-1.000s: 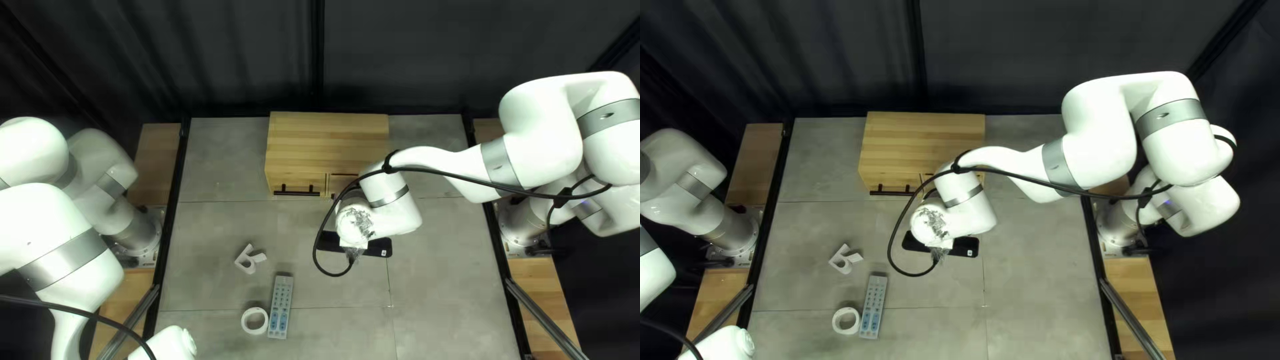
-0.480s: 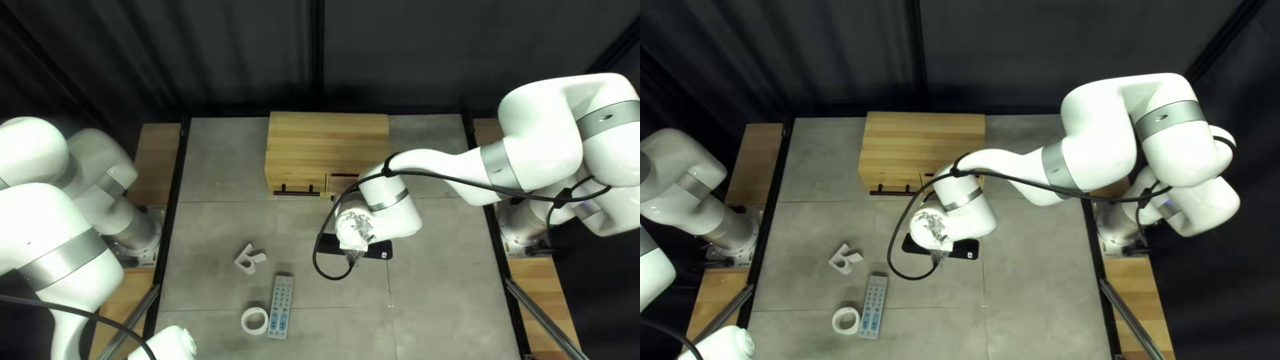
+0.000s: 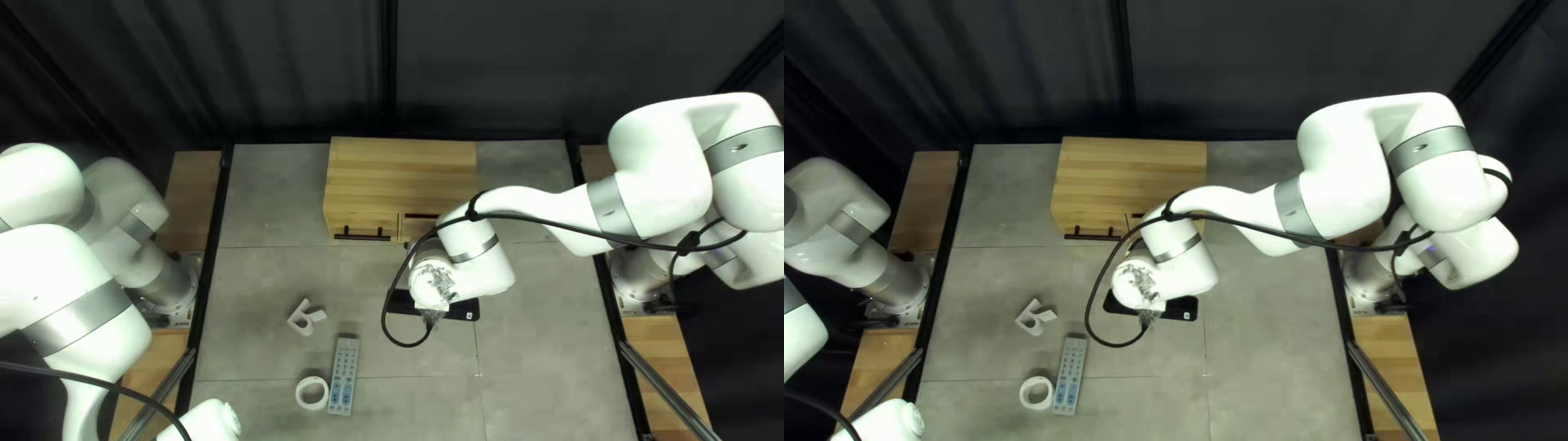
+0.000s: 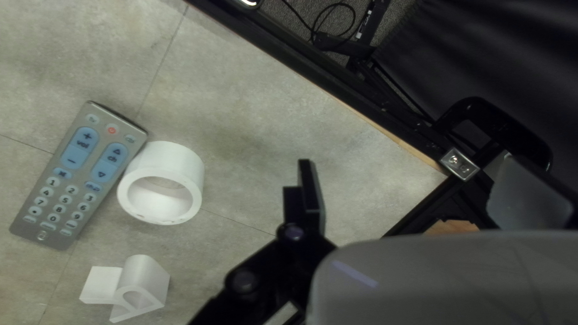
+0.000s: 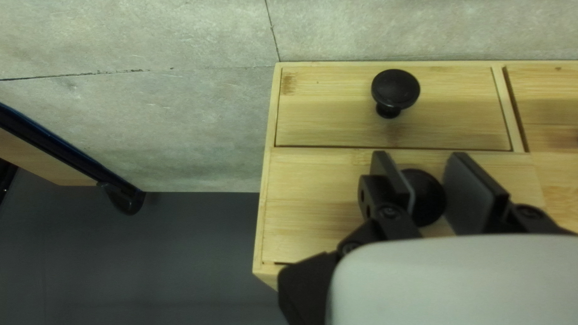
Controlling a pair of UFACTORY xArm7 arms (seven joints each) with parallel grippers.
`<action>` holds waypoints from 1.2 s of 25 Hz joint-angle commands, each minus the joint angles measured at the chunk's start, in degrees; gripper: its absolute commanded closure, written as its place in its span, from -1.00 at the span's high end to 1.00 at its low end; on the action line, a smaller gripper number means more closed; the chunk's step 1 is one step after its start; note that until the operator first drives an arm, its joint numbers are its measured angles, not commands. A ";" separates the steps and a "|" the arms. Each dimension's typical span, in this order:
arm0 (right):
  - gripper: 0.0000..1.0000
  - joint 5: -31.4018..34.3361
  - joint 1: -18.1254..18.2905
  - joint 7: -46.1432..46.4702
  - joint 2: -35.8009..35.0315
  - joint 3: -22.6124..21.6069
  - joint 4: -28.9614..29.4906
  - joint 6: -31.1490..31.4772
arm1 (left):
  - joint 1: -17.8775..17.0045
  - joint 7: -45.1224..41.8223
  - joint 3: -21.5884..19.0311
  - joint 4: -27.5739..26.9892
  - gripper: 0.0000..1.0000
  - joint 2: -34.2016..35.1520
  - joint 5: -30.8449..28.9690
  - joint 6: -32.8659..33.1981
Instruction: Open drawers and place objects into drawer and close
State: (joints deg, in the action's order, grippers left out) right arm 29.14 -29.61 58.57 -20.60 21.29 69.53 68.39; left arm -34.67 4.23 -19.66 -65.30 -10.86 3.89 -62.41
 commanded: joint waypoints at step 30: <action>-0.79 -0.96 -0.75 0.26 -2.27 -1.03 3.13 1.38 | 0.00 0.00 0.00 0.00 1.00 0.00 0.00 0.00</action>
State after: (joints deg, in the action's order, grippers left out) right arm 28.23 -30.32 58.83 -22.73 20.34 72.56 69.80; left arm -34.67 4.23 -19.66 -65.30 -10.86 3.89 -62.41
